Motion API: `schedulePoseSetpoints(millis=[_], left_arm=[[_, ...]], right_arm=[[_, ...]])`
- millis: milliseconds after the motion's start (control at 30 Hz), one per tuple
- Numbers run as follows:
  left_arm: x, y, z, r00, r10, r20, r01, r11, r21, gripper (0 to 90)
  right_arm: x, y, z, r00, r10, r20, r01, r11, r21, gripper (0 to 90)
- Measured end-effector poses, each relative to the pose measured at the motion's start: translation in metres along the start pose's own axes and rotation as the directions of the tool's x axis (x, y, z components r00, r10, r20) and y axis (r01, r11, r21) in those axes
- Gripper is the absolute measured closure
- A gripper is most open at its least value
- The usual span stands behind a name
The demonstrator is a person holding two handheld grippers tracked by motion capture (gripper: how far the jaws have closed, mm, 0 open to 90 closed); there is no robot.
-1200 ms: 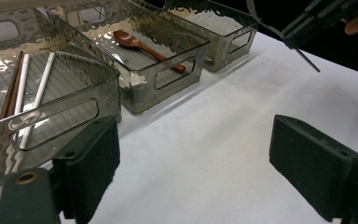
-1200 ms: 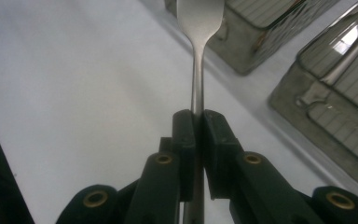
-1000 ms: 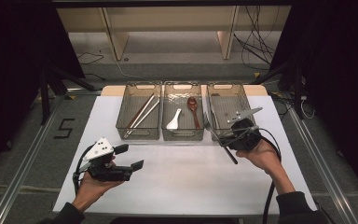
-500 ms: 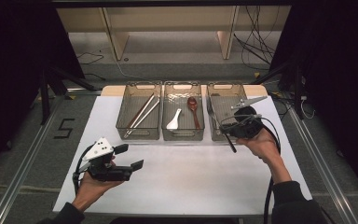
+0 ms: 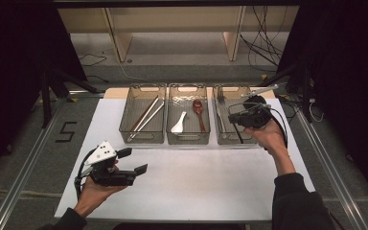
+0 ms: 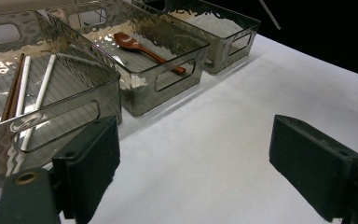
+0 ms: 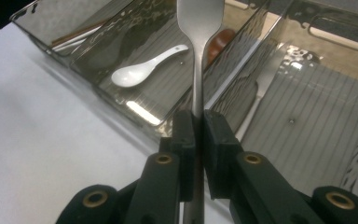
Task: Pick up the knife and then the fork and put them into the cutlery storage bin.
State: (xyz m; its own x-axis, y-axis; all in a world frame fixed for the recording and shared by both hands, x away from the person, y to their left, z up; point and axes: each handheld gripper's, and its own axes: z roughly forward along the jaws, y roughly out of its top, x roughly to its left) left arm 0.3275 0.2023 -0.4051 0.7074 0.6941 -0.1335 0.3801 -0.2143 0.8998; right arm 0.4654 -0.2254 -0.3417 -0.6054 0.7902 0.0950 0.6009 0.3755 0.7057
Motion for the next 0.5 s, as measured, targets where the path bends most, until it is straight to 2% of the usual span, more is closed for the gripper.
schedulePoseSetpoints(millis=[233, 500], left_arm=[[0.0, 0.0, 0.0, 1.0, 0.0, 0.001, 0.0, 1.0, 0.0, 15.7], [0.0, 0.0, 0.0, 1.0, -0.001, 0.002, 0.001, 1.0, 0.0, 15.8]], right_arm=[[-0.009, 0.01, 0.005, 0.9989, 0.035, 0.03, -0.035, 0.999, -0.007, 84.4], [-0.02, 0.021, 0.014, 0.9938, 0.103, 0.042, -0.103, 0.995, -0.017, 84.4]])
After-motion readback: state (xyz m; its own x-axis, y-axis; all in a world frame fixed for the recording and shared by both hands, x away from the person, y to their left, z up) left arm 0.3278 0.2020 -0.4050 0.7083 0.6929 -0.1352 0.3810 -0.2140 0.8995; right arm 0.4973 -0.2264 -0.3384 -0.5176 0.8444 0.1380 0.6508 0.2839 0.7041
